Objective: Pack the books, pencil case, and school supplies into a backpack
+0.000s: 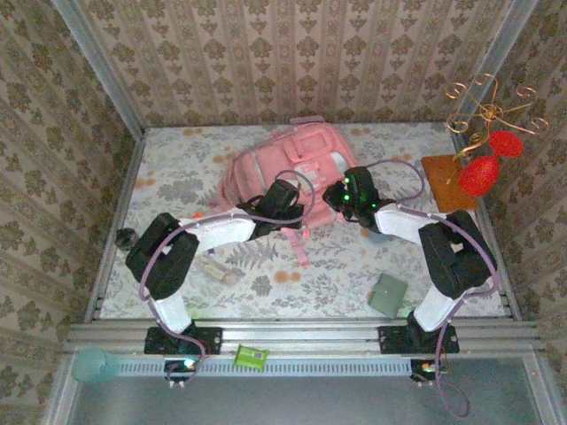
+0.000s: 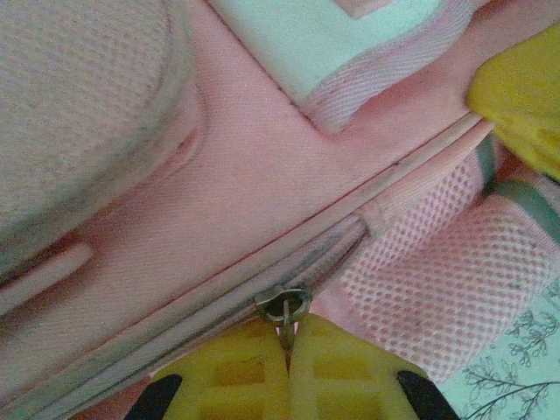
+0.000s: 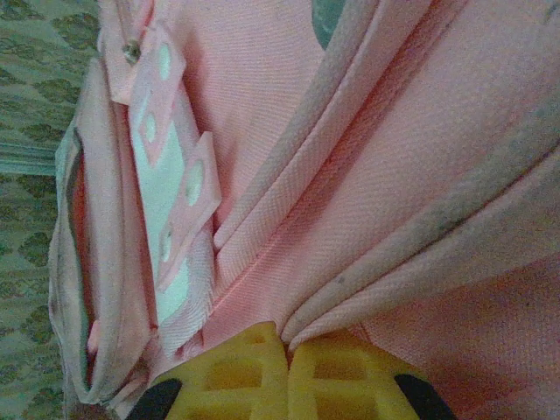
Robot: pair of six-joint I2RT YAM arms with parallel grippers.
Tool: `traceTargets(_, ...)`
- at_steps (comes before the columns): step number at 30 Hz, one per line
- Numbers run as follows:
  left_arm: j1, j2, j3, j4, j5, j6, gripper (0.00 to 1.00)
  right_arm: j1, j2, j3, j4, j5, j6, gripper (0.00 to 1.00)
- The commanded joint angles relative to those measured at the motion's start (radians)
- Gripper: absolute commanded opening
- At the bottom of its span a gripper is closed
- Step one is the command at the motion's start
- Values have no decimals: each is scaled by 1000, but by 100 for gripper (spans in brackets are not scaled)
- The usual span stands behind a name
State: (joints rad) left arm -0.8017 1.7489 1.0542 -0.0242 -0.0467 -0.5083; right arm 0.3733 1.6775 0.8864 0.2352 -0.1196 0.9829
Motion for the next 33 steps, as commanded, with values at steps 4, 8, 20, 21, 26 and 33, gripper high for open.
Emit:
traceTargets(4,70,-71,10,-175,23,99,0,-31,-54,-9,-27,257,-107,0)
traceTargets(8,93,-86,-16,-210,28,111,0,-40,-49,-6,-20,282,-123,0)
traceTargets(20,222,-201,-72,-323,61,239,0,-132,16,116,-103,235,-286,0)
traceTargets(21,228,-208,-65,-329,75,245,0,-140,36,147,-135,219,-310,0)
traceTargets(26,222,-219,-54,-275,257,206,0,-154,156,334,-299,47,-406,3)
traceTargets(33,213,-250,-82,-149,379,105,0,-150,56,303,-377,-50,-423,47)
